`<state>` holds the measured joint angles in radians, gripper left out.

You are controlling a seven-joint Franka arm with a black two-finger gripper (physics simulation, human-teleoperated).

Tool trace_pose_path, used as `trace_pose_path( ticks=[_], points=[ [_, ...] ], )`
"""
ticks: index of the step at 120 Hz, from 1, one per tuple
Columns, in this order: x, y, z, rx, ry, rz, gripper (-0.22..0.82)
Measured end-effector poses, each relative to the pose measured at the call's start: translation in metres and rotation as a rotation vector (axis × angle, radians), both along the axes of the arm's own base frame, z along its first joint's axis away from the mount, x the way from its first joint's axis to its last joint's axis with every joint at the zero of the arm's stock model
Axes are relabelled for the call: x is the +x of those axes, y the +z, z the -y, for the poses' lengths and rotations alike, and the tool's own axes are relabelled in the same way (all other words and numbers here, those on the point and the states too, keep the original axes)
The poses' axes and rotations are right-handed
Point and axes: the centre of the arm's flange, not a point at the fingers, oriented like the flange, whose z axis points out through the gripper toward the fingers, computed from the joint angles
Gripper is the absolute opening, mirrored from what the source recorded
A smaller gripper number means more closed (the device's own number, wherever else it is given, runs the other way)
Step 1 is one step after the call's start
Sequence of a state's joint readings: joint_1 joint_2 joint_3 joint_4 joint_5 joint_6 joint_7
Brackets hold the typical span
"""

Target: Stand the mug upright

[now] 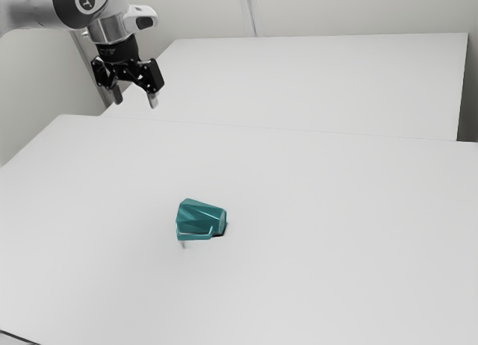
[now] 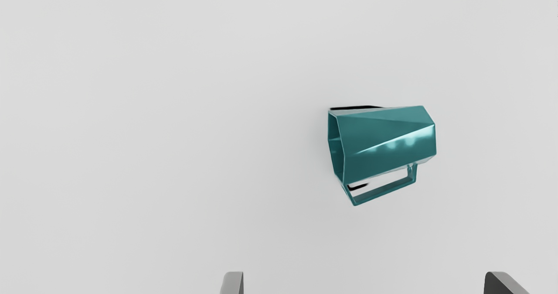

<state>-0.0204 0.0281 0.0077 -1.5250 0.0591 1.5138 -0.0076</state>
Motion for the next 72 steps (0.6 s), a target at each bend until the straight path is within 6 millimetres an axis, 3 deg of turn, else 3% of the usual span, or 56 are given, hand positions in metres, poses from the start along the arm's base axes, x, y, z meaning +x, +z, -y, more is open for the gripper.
trace_pose_path(
  ticks=[32,54,72],
  points=[
    [-0.004,-0.003,0.002,-0.038,-0.008,0.014,0.60],
    [-0.010,-0.043,0.005,-0.226,-0.038,0.019,0.60],
    [-0.010,-0.080,-0.035,-0.373,0.019,0.058,0.60]
  ],
)
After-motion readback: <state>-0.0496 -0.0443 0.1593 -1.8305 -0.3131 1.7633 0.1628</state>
